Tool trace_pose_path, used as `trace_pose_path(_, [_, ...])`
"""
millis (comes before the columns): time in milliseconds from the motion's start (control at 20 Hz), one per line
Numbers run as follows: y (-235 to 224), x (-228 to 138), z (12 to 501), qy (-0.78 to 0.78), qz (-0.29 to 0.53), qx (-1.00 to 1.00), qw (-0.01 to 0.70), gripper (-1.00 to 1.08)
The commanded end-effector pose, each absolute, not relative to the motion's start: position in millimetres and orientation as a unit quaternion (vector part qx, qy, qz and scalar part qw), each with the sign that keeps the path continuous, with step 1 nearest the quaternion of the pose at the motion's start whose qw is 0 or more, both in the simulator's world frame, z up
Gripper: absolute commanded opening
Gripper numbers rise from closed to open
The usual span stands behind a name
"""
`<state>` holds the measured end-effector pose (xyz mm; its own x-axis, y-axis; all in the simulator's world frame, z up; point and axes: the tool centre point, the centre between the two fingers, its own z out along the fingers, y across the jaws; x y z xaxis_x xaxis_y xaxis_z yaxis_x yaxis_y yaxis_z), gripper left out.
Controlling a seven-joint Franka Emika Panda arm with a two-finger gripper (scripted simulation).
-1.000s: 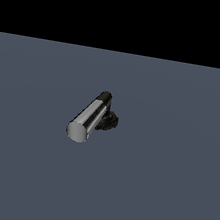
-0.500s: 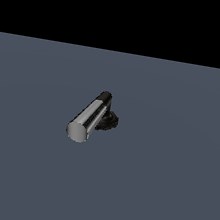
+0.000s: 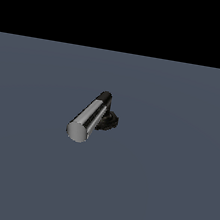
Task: Turn on the faucet by rotating a designated handle.
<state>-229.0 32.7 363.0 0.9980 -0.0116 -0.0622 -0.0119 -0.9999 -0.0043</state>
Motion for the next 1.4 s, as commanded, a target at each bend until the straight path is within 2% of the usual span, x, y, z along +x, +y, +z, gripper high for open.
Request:
trace_pose_path(0, [39.1, -224.3, 343.4, 0.009, 0.029, -1.000, 0.002, -1.00])
trace_pose_path(1350, [101.9, -162.8, 155.5, 0.037, 0.007, -0.999, 0.003, -1.00])
